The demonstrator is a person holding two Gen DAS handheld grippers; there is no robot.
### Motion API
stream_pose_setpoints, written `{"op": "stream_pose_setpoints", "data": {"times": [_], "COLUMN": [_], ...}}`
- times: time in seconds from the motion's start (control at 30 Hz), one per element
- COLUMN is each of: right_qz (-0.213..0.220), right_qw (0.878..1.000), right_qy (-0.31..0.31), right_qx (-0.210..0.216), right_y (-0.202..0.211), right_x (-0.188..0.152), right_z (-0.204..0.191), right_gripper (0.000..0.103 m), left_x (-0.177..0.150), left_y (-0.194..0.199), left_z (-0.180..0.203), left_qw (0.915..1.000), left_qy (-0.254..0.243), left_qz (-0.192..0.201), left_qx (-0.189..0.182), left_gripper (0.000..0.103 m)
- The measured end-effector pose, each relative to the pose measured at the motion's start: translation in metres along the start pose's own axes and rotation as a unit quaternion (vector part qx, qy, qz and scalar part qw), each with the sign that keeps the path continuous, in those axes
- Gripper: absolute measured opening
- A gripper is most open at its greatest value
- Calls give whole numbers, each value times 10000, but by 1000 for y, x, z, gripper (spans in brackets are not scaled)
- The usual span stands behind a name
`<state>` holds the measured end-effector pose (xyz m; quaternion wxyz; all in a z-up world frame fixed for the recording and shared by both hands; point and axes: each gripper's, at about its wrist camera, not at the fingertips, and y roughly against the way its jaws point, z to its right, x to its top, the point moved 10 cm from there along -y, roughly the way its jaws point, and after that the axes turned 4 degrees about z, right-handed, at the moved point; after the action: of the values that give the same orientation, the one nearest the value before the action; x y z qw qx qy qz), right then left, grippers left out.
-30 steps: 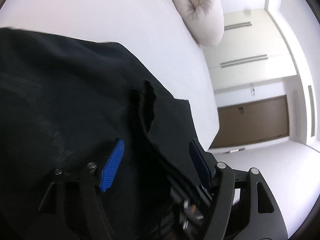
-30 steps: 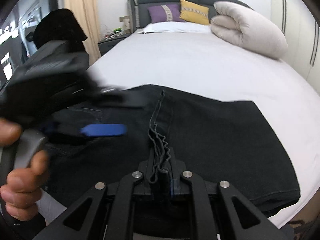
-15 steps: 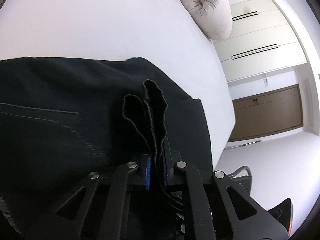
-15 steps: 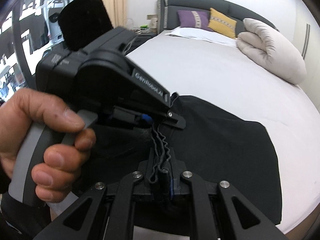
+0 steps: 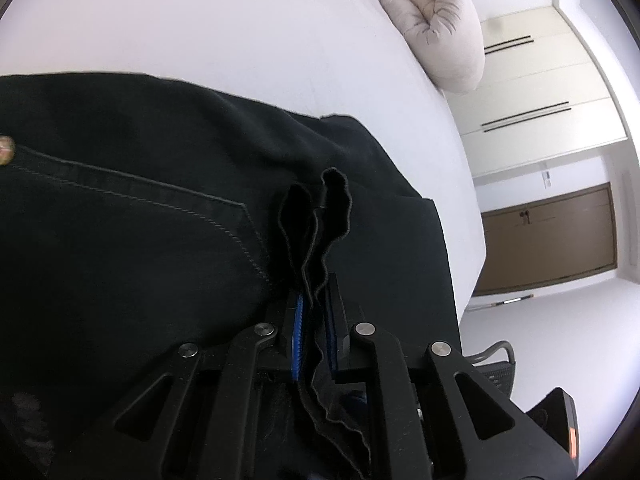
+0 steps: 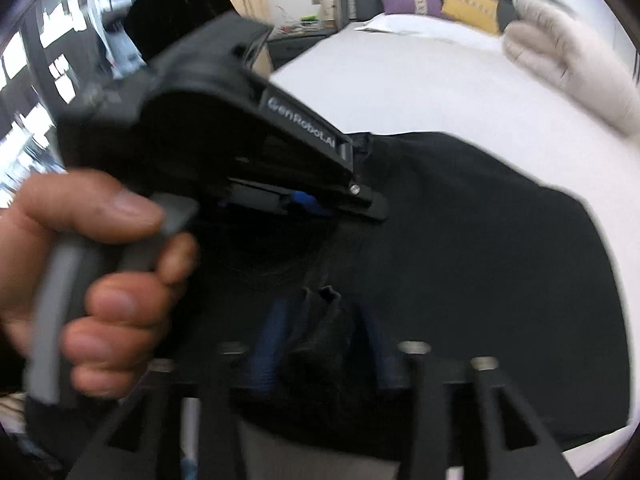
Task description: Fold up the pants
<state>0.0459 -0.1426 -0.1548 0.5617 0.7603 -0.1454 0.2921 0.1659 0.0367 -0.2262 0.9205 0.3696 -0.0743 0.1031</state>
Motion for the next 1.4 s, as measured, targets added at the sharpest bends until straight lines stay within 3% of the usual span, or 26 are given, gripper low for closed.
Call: {"op": "stream_pose_setpoints", "data": {"times": [0.1,0.17,0.2,0.3,0.43,0.53,0.6,0.7,0.77,0.87,0.93,1.03,1.4], "right_qz": [-91,-52,-10,190,453,368,303,43,-136,-531,-665,-576,-798], "right_qw": [9975,9910,9881,9766,9595,9440,9384,9305,9281,9264,9212,9119,9066], "right_qy": [-203,-557,-692,-1061,-1569,-2094,-2338,-2624,-2710,-2843,-2965,-3097,-2993], "right_qx": [676,1219,1374,1863,2296,2524,2524,2555,2550,2411,2432,2630,2866], "right_y": [23,48,59,91,118,101,82,36,11,-25,-36,-24,36], "right_x": [-4,-2,-1,14,48,71,80,90,91,72,61,42,-25], "right_z": [-2,10,19,56,128,183,208,237,246,254,259,265,224], "right_gripper": [59,47,46,39,38,38,35,20,11,9,0,0,0], "left_x": [9,17,19,18,-9,-39,-51,-56,-56,-57,-56,-50,-54], "left_y": [19,34,40,47,19,-12,-16,-15,-16,-25,-25,-25,-22], "left_z": [-3,0,2,31,65,51,46,48,47,51,49,47,44], "left_qw": [9975,9952,9933,9885,9829,9808,9747,9641,9660,9682,9681,9666,9666], "left_qy": [-187,-258,-344,-879,-1564,-1643,-1930,-2354,-2305,-2255,-2267,-2317,-2329], "left_qz": [360,568,667,852,512,41,147,181,158,161,153,168,256], "left_qx": [572,757,877,889,822,1050,1115,1214,1162,1072,1057,1086,1036], "left_gripper": [9,9,9,9,9,9,9,9,9,9,9,9,9]}}
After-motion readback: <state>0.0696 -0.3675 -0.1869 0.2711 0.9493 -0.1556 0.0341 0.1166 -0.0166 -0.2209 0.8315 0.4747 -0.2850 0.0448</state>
